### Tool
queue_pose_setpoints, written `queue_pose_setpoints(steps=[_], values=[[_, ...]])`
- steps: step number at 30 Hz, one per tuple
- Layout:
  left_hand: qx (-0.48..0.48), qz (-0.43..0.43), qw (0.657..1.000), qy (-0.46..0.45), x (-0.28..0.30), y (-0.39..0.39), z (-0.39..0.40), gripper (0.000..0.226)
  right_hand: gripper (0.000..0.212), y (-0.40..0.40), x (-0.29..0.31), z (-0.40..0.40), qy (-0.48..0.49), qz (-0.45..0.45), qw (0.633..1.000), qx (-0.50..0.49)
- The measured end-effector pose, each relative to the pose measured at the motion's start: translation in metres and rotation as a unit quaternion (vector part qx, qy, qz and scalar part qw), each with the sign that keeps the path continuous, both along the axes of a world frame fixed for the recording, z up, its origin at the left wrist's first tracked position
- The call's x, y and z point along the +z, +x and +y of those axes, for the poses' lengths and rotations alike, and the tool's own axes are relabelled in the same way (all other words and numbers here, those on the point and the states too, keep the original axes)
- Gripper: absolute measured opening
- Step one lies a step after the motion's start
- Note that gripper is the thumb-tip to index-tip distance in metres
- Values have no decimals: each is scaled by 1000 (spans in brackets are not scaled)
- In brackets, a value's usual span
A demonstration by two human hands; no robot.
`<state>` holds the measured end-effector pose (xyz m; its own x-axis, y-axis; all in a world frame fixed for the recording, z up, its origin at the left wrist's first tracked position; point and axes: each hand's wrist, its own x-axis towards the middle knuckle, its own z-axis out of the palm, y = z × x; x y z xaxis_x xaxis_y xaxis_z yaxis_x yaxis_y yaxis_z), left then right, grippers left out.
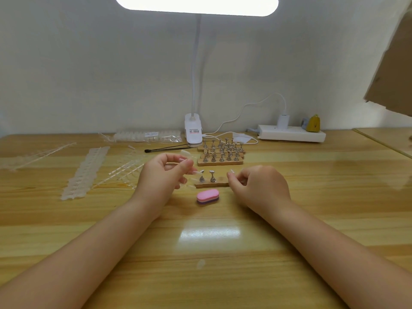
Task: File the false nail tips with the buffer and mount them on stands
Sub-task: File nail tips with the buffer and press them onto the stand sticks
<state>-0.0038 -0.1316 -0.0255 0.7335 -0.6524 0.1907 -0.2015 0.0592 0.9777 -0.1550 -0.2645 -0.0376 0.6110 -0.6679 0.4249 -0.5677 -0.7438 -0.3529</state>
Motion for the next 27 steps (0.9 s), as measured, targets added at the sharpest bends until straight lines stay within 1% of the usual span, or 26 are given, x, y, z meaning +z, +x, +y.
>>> queue_pose_setpoints(steps=[2, 3, 4, 5, 7, 8, 10, 14, 16, 17, 19, 21, 22, 24, 27], values=[[-2, -5, 1000, -7, 0, -1, 0, 21, 40, 0, 1, 4, -33, -21, 999, -2], [-2, -9, 1000, -10, 0, -2, 0, 23, 38, 0, 2, 6, -32, -45, 998, 10], [-3, -15, 1000, -11, 1, -3, 0, 23, 35, 1, 2, 8, -7, -81, 996, 34], [-7, -22, 1000, -11, 1, -4, 0, 23, 32, 3, 3, 11, 41, -123, 989, 69], [-20, -36, 999, -11, 1, -8, 0, 21, 25, 7, 3, 17, 163, -193, 957, 144], [-28, -43, 999, -12, 1, -9, 1, 20, 21, 8, 3, 21, 213, -210, 938, 173], [-42, -59, 997, -17, 1, -12, 1, 19, 15, 10, 1, 26, 263, -222, 916, 206], [-64, -100, 992, -28, -1, -15, 1, 22, 11, 11, 1, 25, 291, -255, 900, 200], [-58, -146, 987, -30, -3, -17, 2, 26, 11, 11, 0, 23, 301, -266, 896, 188], [-47, -183, 981, -31, -4, -18, 2, 29, 12, 12, -1, 23, 301, -267, 897, 185], [-12, -294, 955, -33, -5, -20, 3, 31, 13, 13, -2, 25, 282, -261, 906, 179], [18, -416, 909, -28, -6, -23, 5, 30, 14, 13, -3, 26, 254, -245, 920, 168], [28, -462, 886, -22, -6, -25, 5, 30, 15, 13, -3, 26, 244, -239, 925, 164], [40, -514, 857, -14, -6, -27, 6, 31, 15, 13, -3, 26, 234, -232, 931, 157], [42, -543, 838, -9, -5, -30, 7, 28, 14, 13, -2, 27, 240, -228, 932, 151]])
